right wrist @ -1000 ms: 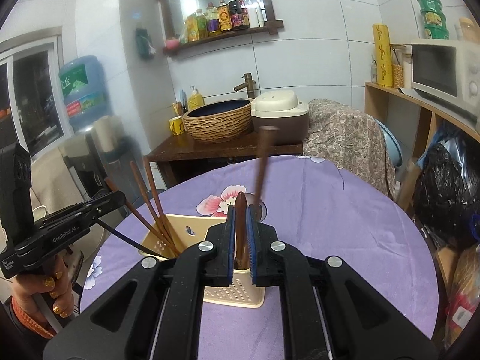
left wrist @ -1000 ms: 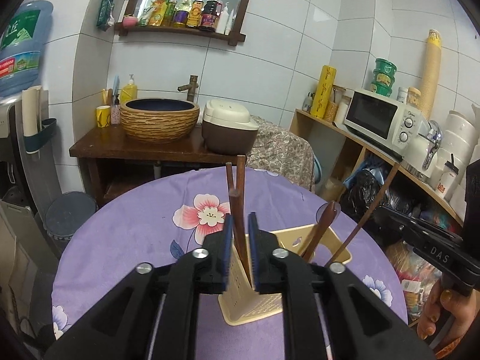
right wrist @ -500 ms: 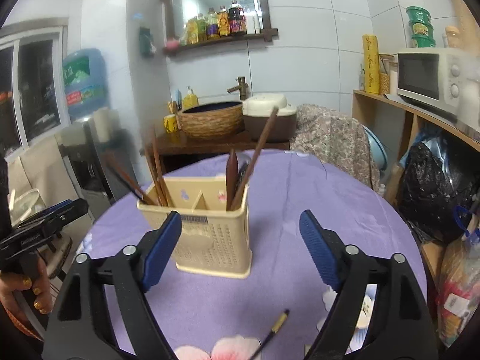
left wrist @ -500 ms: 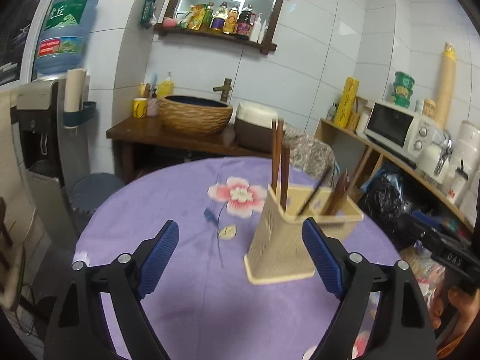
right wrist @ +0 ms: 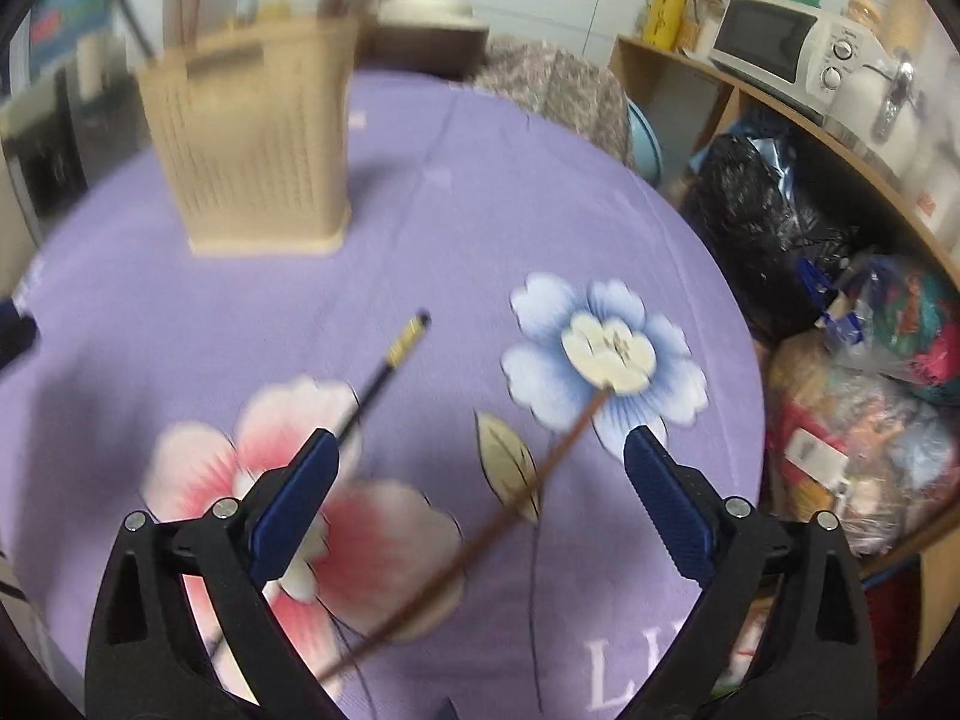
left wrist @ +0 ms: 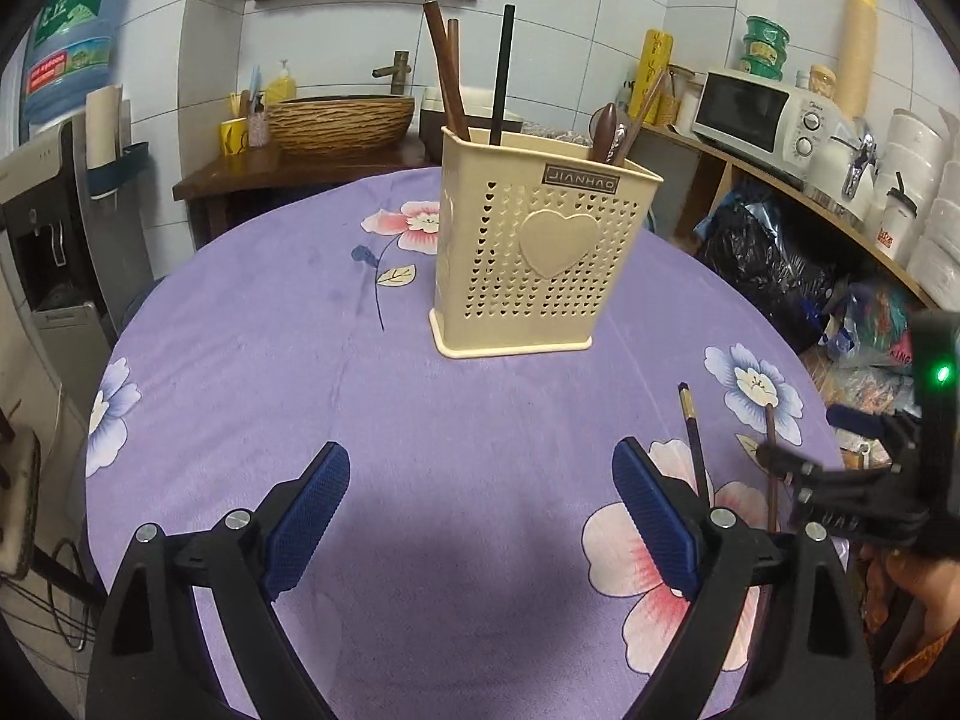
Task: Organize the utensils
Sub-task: 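Move both tools to the last black and brown chopsticks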
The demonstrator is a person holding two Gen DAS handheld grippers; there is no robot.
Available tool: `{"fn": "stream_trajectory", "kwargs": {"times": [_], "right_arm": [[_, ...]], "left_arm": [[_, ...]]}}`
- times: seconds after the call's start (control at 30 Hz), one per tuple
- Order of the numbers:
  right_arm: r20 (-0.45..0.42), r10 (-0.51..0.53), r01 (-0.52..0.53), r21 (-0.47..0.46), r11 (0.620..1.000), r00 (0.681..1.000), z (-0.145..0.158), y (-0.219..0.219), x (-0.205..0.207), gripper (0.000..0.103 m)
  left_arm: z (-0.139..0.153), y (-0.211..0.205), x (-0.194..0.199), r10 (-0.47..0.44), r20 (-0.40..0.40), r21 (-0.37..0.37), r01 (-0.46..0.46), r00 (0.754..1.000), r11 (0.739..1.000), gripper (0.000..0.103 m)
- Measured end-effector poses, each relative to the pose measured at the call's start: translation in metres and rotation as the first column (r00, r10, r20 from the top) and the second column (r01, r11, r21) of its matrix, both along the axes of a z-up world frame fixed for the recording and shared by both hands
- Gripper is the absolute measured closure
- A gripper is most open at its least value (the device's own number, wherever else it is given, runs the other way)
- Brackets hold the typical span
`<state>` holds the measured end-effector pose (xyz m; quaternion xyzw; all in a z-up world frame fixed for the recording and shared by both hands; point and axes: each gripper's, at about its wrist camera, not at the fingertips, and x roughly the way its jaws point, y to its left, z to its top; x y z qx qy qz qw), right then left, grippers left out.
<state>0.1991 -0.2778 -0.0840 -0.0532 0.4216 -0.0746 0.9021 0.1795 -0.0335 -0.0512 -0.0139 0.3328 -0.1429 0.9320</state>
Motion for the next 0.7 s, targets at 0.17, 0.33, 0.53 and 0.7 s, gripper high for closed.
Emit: {"fn": "stream_trajectory", "kwargs": {"times": [0.17,0.33,0.53,0.7], "right_arm": [[-0.097,-0.023,0.015,-0.079,0.997,0.995,-0.028,0.010,-0.007,0.006],[-0.120,-0.064,0.066,0.017,0.998,0.991,-0.035,-0.007,-0.008,0.006],[-0.119,-0.094,0.119,0.222,0.968,0.988,-0.044,-0.040,0.001,0.005],[-0.085,-0.068,0.084,0.202,0.976,0.994,-0.040,-0.032,0.023,0.005]], "left_arm": [[-0.004,-0.001,-0.009,0.003,-0.006,-0.002,-0.003,1.000,1.000,0.014],[-0.009,-0.001,-0.014,0.001,-0.019,0.005,-0.001,1.000,1.000,0.014],[-0.016,0.002,-0.016,0.002,-0.042,-0.014,-0.003,0.999,1.000,0.014],[-0.016,0.003,-0.018,0.001,-0.042,-0.008,-0.001,0.999,1.000,0.014]]}}
